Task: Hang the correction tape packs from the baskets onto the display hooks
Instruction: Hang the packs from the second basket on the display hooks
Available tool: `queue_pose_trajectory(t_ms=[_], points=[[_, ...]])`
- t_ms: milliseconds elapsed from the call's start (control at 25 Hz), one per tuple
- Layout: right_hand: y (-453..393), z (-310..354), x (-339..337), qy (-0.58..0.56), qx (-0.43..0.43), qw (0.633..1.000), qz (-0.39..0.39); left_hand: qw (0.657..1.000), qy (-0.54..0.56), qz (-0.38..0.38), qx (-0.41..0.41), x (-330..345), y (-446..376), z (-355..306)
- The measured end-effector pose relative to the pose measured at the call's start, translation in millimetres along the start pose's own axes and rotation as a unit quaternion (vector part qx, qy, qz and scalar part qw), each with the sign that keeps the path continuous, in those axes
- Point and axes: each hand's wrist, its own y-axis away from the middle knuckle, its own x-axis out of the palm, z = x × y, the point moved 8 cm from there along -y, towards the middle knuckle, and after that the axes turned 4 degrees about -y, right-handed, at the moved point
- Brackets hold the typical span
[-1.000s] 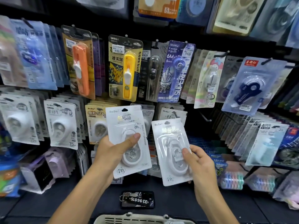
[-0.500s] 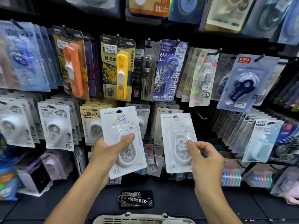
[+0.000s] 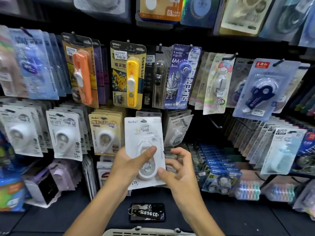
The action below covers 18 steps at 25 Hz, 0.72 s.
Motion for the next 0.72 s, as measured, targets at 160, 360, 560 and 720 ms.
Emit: queue_pose_trajectory(t_ms=[160, 360, 560, 720], points=[[-10, 10, 20, 0.017, -0.027, 0.999, 0.032, 0.994, -0.097, 0.01, 0.039, 3, -4, -2], [-6, 29, -46, 0.019, -0.042, 0.988, -0.149, 0.901, -0.404, -0.101, 0.122, -31, -12, -4], [12, 29, -81, 0.074, -0.043, 0.976, -0.203, 0.783, -0.606, -0.096, 0.104, -48, -24, 3], [12, 23, -80, 0.041, -0.015, 0.977, -0.208, 0.783, -0.61, -0.068, 0.1, -40, -19, 10]])
